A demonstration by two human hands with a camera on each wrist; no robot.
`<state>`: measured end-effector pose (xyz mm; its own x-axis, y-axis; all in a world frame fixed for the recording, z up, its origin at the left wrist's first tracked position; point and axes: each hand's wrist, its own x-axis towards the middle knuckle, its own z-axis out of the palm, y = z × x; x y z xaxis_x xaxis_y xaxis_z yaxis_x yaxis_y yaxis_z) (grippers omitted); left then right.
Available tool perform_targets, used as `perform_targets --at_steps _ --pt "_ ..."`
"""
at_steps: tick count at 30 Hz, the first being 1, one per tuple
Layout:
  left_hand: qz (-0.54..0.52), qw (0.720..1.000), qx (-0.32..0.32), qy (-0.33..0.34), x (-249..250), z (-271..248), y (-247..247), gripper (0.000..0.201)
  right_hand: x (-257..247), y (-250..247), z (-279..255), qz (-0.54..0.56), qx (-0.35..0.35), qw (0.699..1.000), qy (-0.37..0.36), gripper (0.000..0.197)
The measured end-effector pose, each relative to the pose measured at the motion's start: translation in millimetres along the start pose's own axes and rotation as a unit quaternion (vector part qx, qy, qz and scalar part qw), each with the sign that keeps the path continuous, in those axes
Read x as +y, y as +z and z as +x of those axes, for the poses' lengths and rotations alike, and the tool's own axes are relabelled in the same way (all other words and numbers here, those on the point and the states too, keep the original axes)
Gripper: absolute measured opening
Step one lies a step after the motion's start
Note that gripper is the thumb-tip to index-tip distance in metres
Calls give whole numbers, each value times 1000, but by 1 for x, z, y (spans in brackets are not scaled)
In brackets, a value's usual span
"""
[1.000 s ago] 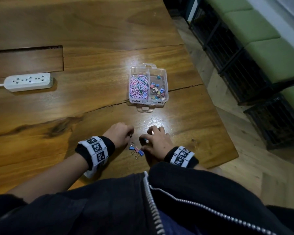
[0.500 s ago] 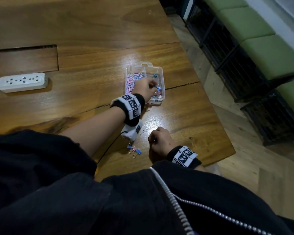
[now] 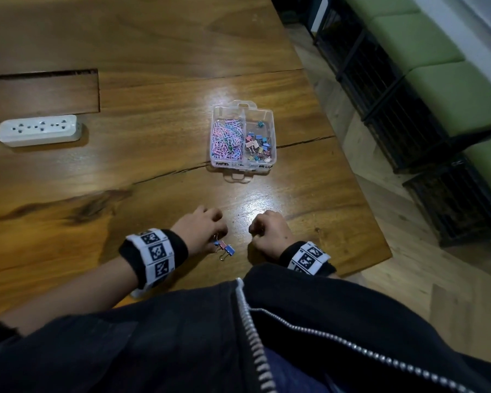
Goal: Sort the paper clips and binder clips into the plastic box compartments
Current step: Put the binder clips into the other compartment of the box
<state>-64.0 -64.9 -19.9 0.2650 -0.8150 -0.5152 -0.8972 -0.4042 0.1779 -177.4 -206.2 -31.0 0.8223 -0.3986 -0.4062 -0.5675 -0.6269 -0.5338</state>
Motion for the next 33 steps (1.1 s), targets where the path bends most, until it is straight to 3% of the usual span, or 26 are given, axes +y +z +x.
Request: perform_targets --at_steps 4,11,16,17,21,25,26,27,29,31,33 --pt "-55 997 55 -2 2 -7 14 33 5 4 -2 -11 9 1000 -21 12" --pt "-102 992 54 -46 -3 -1 18 26 10 6 -1 26 25 999 -14 9" --pt "-180 977 105 -53 -3 -2 16 4 15 2 3 130 61 989 34 21" --pt "-212 968 115 -67 -5 -2 15 11 15 1 4 174 55 982 53 27" --pt "-407 894 115 -147 -14 0 7 22 11 -4 6 249 26 964 84 35" --pt "-638 752 24 -163 -18 4 0 20 9 -13 4 309 3 947 93 35" --pt "-663 732 -1 -157 -17 5 -1 22 10 -16 3 318 -22 944 90 32" --pt "-653 744 -18 -143 -15 5 -2 22 12 -19 1 301 -49 949 78 29" --pt "-522 847 -24 -98 -11 4 -3 10 19 -22 -3 170 -91 980 48 25" --pt "-357 933 -21 -39 -8 5 2 22 26 -20 -9 -3 -88 995 41 25" --pt "-265 964 -22 -14 -8 7 9 36 30 -15 -15 -49 -66 996 37 28"
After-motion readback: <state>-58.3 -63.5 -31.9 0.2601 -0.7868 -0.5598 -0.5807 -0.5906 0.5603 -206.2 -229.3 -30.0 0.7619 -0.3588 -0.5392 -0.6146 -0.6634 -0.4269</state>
